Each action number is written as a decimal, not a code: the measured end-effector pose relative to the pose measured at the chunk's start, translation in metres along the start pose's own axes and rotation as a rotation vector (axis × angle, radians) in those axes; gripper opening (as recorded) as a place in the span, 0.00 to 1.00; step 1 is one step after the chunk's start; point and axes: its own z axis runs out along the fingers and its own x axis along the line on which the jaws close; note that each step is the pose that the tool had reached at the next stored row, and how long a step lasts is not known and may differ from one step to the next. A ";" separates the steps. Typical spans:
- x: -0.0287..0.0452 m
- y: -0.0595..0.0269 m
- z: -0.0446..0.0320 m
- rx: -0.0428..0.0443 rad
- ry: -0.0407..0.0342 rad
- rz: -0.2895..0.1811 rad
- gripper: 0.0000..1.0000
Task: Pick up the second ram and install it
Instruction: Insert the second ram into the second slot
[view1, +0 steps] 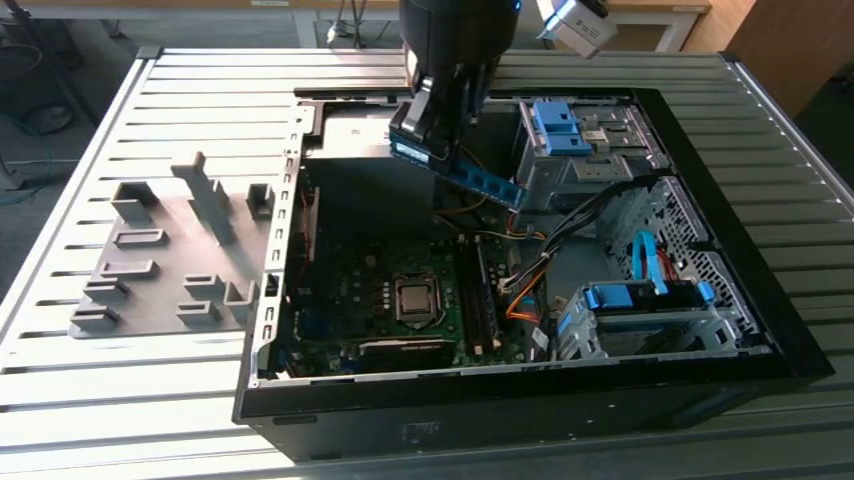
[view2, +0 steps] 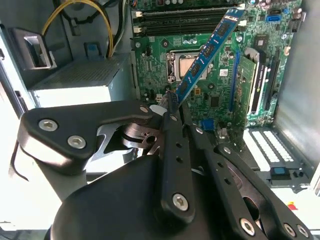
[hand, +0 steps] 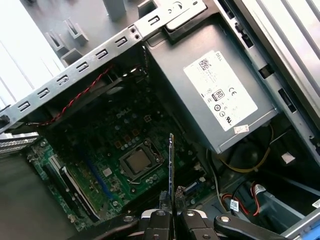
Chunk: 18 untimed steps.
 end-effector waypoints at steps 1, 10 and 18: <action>0.0000 -0.0001 0.0001 0.0003 -0.0001 0.010 0.14; -0.0007 -0.0010 0.0008 0.0026 -0.0015 0.093 0.14; -0.0012 -0.0018 0.0013 0.0049 -0.0026 0.171 0.14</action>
